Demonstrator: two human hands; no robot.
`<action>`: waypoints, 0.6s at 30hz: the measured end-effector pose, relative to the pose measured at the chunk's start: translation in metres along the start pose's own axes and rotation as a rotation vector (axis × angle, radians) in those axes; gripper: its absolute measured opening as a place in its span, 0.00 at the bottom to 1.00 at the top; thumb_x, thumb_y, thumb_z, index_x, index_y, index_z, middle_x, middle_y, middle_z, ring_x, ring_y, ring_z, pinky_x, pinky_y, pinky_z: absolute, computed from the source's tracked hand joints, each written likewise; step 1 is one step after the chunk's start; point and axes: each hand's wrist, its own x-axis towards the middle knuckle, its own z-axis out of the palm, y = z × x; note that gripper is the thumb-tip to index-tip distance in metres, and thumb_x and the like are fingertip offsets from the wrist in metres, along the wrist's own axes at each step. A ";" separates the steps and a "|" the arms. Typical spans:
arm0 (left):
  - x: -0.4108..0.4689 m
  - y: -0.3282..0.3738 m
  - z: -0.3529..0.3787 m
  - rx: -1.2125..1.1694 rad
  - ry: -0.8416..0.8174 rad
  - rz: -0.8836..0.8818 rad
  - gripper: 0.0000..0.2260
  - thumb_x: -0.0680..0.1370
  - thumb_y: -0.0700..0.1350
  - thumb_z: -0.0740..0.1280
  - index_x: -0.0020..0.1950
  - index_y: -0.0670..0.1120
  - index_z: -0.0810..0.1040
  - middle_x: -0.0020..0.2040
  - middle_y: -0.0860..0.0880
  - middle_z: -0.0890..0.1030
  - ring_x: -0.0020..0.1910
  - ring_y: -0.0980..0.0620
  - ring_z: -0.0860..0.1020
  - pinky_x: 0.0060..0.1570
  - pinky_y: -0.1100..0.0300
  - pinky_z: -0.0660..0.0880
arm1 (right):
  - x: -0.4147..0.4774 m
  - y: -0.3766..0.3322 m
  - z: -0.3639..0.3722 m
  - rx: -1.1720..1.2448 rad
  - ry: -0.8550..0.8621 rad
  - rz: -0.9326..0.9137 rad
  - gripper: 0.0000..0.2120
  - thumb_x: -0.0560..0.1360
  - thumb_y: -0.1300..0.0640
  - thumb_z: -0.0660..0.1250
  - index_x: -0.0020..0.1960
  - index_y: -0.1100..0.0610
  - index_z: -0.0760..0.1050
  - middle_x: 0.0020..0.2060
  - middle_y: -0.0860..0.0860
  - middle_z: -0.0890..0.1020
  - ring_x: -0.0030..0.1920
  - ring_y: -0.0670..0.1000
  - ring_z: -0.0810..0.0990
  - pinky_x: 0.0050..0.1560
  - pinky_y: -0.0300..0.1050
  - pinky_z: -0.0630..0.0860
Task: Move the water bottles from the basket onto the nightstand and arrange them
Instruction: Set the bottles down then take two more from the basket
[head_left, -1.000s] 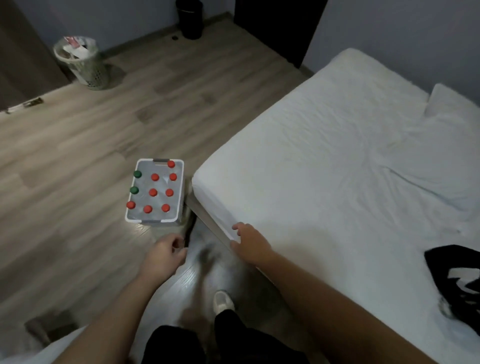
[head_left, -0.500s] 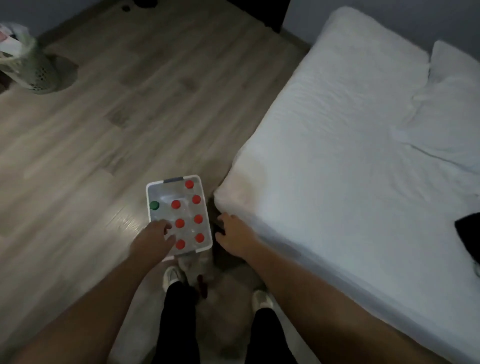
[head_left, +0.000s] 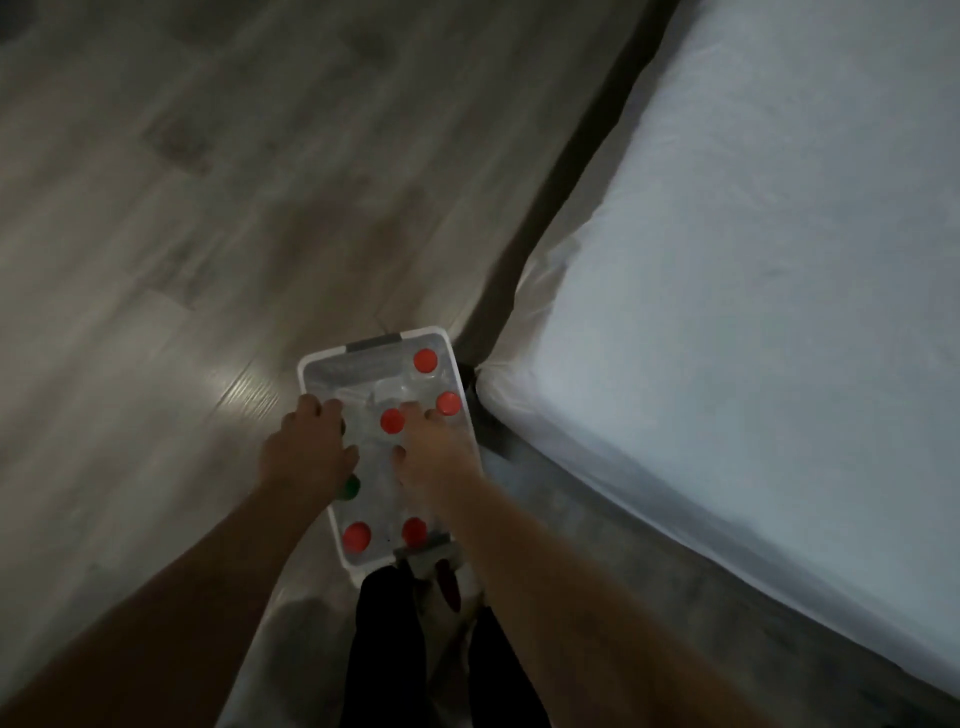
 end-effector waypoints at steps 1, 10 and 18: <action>0.007 -0.003 0.006 0.019 -0.006 -0.009 0.19 0.74 0.52 0.67 0.61 0.46 0.68 0.55 0.44 0.71 0.49 0.46 0.75 0.44 0.51 0.77 | 0.010 0.000 0.005 -0.036 0.004 -0.016 0.16 0.79 0.53 0.60 0.65 0.55 0.67 0.58 0.54 0.76 0.55 0.55 0.76 0.58 0.49 0.71; 0.049 -0.025 0.036 0.072 -0.011 0.076 0.17 0.78 0.54 0.62 0.62 0.47 0.69 0.45 0.47 0.80 0.39 0.49 0.78 0.34 0.58 0.72 | 0.064 0.007 0.029 -0.065 -0.068 -0.019 0.15 0.79 0.55 0.60 0.65 0.56 0.67 0.54 0.57 0.78 0.53 0.57 0.78 0.49 0.48 0.70; 0.045 -0.022 0.028 0.106 0.047 0.121 0.14 0.77 0.57 0.62 0.54 0.49 0.75 0.39 0.49 0.80 0.33 0.52 0.76 0.32 0.61 0.73 | 0.059 0.013 0.025 -0.039 -0.049 -0.068 0.15 0.80 0.54 0.59 0.65 0.56 0.69 0.54 0.55 0.78 0.54 0.55 0.78 0.56 0.49 0.73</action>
